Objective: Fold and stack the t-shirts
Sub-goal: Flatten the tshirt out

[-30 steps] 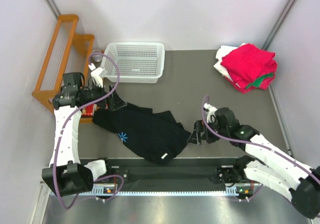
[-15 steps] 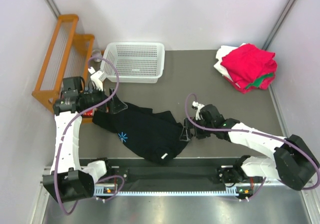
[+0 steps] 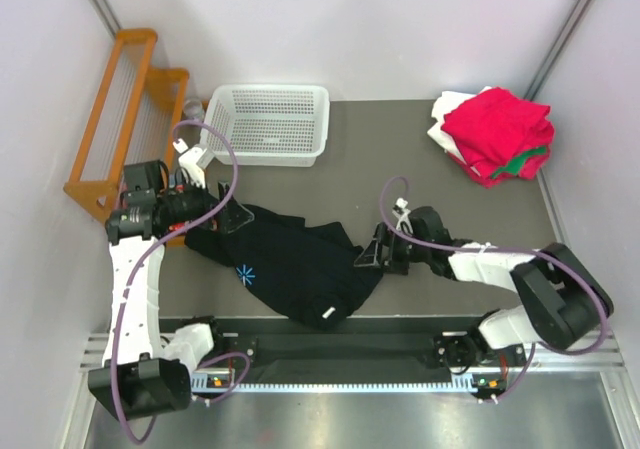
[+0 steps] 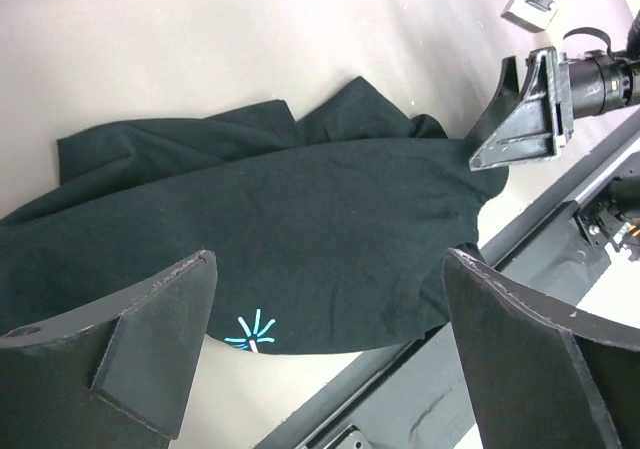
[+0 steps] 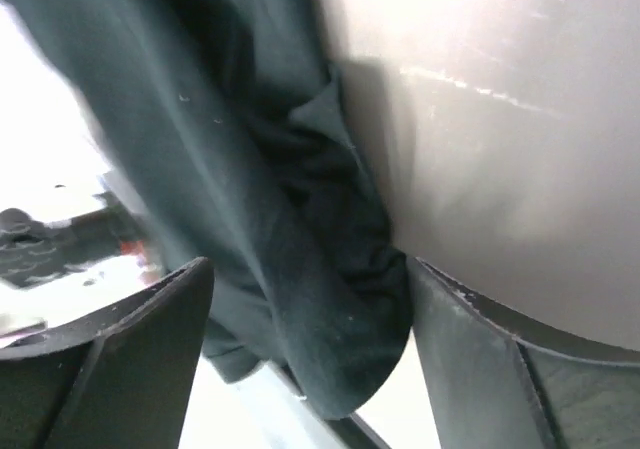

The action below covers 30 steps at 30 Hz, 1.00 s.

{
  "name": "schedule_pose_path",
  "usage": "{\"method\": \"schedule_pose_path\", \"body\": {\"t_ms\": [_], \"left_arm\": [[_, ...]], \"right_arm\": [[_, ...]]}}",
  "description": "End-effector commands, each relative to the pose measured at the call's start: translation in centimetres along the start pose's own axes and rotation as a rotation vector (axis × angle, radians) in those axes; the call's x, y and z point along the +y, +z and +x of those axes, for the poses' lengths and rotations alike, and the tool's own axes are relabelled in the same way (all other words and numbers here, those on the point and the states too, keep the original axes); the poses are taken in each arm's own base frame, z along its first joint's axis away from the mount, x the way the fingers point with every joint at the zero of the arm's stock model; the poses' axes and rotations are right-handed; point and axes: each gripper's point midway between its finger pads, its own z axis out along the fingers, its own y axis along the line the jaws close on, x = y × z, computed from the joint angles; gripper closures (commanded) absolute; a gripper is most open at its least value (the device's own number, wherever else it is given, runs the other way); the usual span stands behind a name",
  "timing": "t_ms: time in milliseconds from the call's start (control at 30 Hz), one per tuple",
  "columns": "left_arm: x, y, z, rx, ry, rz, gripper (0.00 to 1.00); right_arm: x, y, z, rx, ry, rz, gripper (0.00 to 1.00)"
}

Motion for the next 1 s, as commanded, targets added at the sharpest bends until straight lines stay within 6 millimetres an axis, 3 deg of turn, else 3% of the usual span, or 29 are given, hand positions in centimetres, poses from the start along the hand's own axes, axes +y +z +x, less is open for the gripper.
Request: {"method": "schedule_pose_path", "body": {"t_ms": [0, 67, 200, 333, 433, 533, 600, 633, 667, 700, 733, 767, 800, 833, 900, 933, 967], "left_arm": [[-0.8, -1.0, -1.3, -0.062, 0.084, -0.017, 0.01], [-0.7, -1.2, -1.3, -0.068, 0.099, -0.031, 0.02], [-0.5, -1.3, -1.3, -0.071, 0.104, -0.047, 0.01], [-0.2, -1.1, -1.7, -0.077, 0.084, -0.055, 0.01], [-0.5, -1.4, -2.4, -0.106, 0.083, -0.061, 0.01], [-1.8, -2.5, -4.1, -0.174, 0.131, -0.056, 0.01], [-2.5, -3.2, -5.3, -0.199, 0.153, -0.05, 0.01], [-2.6, -3.2, -5.5, -0.19, 0.142, -0.045, 0.01], [-3.0, -3.7, -6.3, -0.201, 0.152, -0.043, 0.01], [-3.2, -3.8, -6.5, -0.201, 0.166, -0.038, 0.01], [-3.3, -3.9, -6.6, -0.194, 0.164, -0.037, 0.01], [-3.6, -4.3, -7.0, -0.202, 0.179, -0.041, 0.02], [-3.5, -4.3, -7.0, -0.199, 0.191, -0.047, 0.01], [-3.4, -4.5, -7.0, -0.2, 0.198, -0.057, 0.01], [-3.2, -4.3, -6.8, -0.2, 0.198, -0.063, 0.01], [-3.2, -4.2, -6.6, -0.199, 0.194, -0.059, 0.01], [-2.9, -3.9, -6.3, -0.193, 0.176, -0.057, 0.01]], "right_arm": [[-0.9, 0.4, 2.1, 0.09, 0.094, -0.127, 0.01], [-1.3, 0.5, 2.1, 0.113, 0.036, -0.053, 0.0], [1.1, -1.1, -0.4, 0.031, -0.14, -0.015, 0.0], [2.3, -2.0, 0.4, 0.073, -0.196, 0.0, 0.0], [1.2, -2.5, 2.4, 0.115, -0.177, 0.045, 0.0], [-0.2, -3.6, 3.0, 0.093, -0.1, 0.122, 0.0], [1.7, -5.3, 1.2, 0.027, -0.069, 0.086, 0.0], [2.8, -6.3, 1.2, 0.04, -0.072, 0.057, 0.0], [6.0, -8.8, -2.3, -0.095, -0.177, 0.035, 0.0], [8.2, -10.5, -3.2, -0.155, -0.3, 0.029, 0.0], [9.2, -12.3, -3.4, -0.206, -0.414, 0.084, 0.0], [10.0, -16.5, -8.1, -0.466, -0.507, 0.273, 0.0], [10.1, -17.4, -8.2, -0.485, -0.555, 0.348, 0.0], [8.5, -17.8, -8.3, -0.459, -0.558, 0.446, 0.0], [5.6, -15.6, -8.0, -0.356, -0.469, 0.526, 0.0], [7.0, -11.9, -4.4, -0.137, -0.456, 0.296, 0.0], [7.6, -10.8, -3.6, -0.078, -0.386, 0.183, 0.0]]}}
